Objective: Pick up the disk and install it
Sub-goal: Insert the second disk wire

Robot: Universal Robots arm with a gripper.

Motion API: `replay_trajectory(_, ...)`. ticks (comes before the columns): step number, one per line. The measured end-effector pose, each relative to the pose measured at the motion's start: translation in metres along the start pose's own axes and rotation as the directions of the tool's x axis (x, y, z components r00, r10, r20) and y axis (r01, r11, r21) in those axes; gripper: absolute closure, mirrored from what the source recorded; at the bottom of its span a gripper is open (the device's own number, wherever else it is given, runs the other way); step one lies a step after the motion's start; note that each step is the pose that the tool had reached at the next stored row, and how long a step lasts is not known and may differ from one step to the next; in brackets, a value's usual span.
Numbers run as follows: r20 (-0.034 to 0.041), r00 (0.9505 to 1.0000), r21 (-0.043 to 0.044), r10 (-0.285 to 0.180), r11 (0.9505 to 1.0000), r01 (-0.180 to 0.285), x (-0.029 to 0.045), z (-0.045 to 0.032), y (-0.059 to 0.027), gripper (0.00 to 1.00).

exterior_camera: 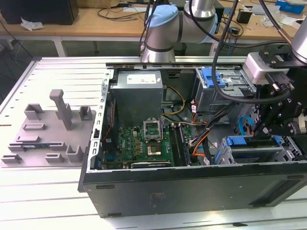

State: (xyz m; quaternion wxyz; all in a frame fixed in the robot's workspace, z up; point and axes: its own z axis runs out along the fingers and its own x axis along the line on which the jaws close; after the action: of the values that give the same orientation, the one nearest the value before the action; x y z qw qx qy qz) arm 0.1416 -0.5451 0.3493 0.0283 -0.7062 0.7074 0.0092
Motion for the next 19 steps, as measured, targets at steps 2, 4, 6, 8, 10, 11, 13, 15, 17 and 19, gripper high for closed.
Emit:
replay_trajectory(2,0.0001,1.0000,0.0000,0.000,1.0000,0.000,0.0000,0.0003,0.0000,0.84)
replay_trajectory(4,0.0002,1.0000,0.0000,0.000,1.0000,0.000,0.0000,0.0007,-0.0001,0.84)
replay_trajectory(6,0.0003,1.0000,0.0000,0.000,1.0000,0.000,0.0000,0.0009,-0.0002,0.84)
replay_trajectory(8,0.0003,1.0000,0.0000,0.000,1.0000,0.000,0.0001,0.0015,-0.0002,0.84)
replay_trajectory(10,0.0003,1.0000,0.0000,0.000,1.0000,0.000,0.0001,0.0022,-0.0002,0.84)
replay_trajectory(11,0.0003,1.0000,0.0000,0.000,1.0000,0.000,0.0001,0.0026,-0.0002,0.84)
replay_trajectory(13,0.0003,1.0000,0.0000,0.000,1.0000,0.000,0.0002,0.0033,-0.0002,0.84)
replay_trajectory(15,0.0003,1.0000,0.0000,0.000,1.0000,0.000,0.0002,0.0038,-0.0002,0.84)
replay_trajectory(17,0.0003,1.0000,0.0000,0.000,1.0000,0.000,0.0002,0.0044,-0.0003,0.84)
replay_trajectory(19,0.0004,1.0000,0.0000,0.000,1.0000,0.000,0.0003,0.0051,-0.0003,0.84)
